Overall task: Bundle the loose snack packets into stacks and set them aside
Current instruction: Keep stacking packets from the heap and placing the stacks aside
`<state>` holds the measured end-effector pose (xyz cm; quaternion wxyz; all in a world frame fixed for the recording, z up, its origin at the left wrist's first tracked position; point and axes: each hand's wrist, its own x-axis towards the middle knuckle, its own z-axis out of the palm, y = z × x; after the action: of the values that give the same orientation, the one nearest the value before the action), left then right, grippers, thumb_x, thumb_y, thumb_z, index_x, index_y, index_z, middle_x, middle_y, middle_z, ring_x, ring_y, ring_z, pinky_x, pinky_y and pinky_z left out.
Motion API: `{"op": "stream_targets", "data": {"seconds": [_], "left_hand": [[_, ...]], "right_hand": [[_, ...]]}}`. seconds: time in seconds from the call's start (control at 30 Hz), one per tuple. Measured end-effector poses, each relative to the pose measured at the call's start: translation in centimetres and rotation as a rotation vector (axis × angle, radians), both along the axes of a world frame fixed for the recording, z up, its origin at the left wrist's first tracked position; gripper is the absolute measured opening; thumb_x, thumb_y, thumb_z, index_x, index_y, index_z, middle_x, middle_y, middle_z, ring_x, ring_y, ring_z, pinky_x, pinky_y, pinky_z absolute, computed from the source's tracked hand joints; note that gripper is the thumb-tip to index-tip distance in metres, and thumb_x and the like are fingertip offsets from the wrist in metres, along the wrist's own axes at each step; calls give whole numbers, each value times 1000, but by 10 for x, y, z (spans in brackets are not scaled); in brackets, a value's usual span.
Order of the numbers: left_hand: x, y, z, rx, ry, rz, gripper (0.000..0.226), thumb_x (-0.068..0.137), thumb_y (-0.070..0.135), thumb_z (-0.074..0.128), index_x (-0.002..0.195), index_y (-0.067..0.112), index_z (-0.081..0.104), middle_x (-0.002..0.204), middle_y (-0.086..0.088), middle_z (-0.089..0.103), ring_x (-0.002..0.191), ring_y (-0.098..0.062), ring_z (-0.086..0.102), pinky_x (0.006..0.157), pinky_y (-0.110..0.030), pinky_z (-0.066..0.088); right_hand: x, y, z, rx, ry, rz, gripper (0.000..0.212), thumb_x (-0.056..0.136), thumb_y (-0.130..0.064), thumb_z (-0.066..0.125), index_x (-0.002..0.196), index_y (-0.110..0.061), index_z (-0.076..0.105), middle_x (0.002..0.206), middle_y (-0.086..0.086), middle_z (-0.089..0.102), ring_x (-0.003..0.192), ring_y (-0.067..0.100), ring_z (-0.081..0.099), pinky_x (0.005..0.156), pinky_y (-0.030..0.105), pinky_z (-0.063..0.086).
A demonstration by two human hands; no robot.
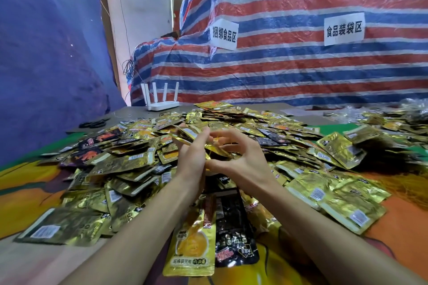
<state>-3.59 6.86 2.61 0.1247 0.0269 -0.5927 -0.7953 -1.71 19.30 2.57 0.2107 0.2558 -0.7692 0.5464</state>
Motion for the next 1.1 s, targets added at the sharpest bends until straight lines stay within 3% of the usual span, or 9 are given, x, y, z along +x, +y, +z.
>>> {"op": "stream_targets", "data": {"seconds": [0.1,0.23,0.37,0.5,0.63,0.87,0.97,1.03,1.1], "left_hand": [[1,0,1,49,8,-36,42,84,53,70,92,13,72,82,-7,78,78,-28,76,67,-43,61],[2,-3,3,134,36,-173,54,87,50,67,113,2,71,114,-19,72,103,-35,71,96,-56,54],[-3,-10,2,149,53,-298,43,99,41,55,107,5,76,116,-18,72,108,-33,71,89,-48,57],[-1,-10,4,210,69,-347,44,100,38,52,111,2,75,119,-21,70,110,-35,69,94,-46,57],[1,-9,6,303,49,-371,41,101,35,53,108,2,76,117,-21,71,107,-33,71,75,-40,61],[4,-3,4,321,-15,-396,47,102,36,47,99,1,79,118,-19,71,107,-31,71,89,-40,60],[7,-4,4,314,-32,-384,46,100,38,50,98,3,80,113,-17,73,104,-31,72,87,-40,60],[8,-4,5,295,-42,-357,44,100,37,51,102,2,78,110,-18,74,102,-32,72,89,-41,59],[9,-4,8,314,-45,-347,43,102,35,48,107,0,74,105,-20,74,94,-33,74,75,-41,62]], "right_hand": [[0,0,2,21,-5,1,56,73,-19,87,121,-38,68,115,-5,67,107,5,60,87,18,48],[-1,4,5,64,-36,48,63,72,-11,87,130,-27,67,114,-20,65,106,-13,56,79,0,40],[-3,7,5,33,-60,47,66,70,-14,88,132,-26,67,120,-13,67,108,-10,58,80,2,43],[0,2,1,25,106,-65,70,68,-22,91,133,-28,65,116,-5,61,106,-5,58,90,9,46],[0,1,4,102,92,-50,76,70,-24,88,139,-34,59,117,-6,55,110,-3,55,90,6,44],[0,6,5,141,29,-27,67,69,-30,90,131,-27,64,118,-2,51,108,-5,55,88,5,42],[1,5,3,195,-3,-34,81,61,-48,92,134,-29,60,121,-3,49,115,5,54,98,18,46],[1,4,1,207,-28,-34,78,60,-52,91,127,-28,57,121,-5,50,115,8,53,97,26,48],[-1,4,0,165,-35,-40,62,62,-50,88,109,-30,53,116,-7,52,111,8,53,89,23,47]]}}
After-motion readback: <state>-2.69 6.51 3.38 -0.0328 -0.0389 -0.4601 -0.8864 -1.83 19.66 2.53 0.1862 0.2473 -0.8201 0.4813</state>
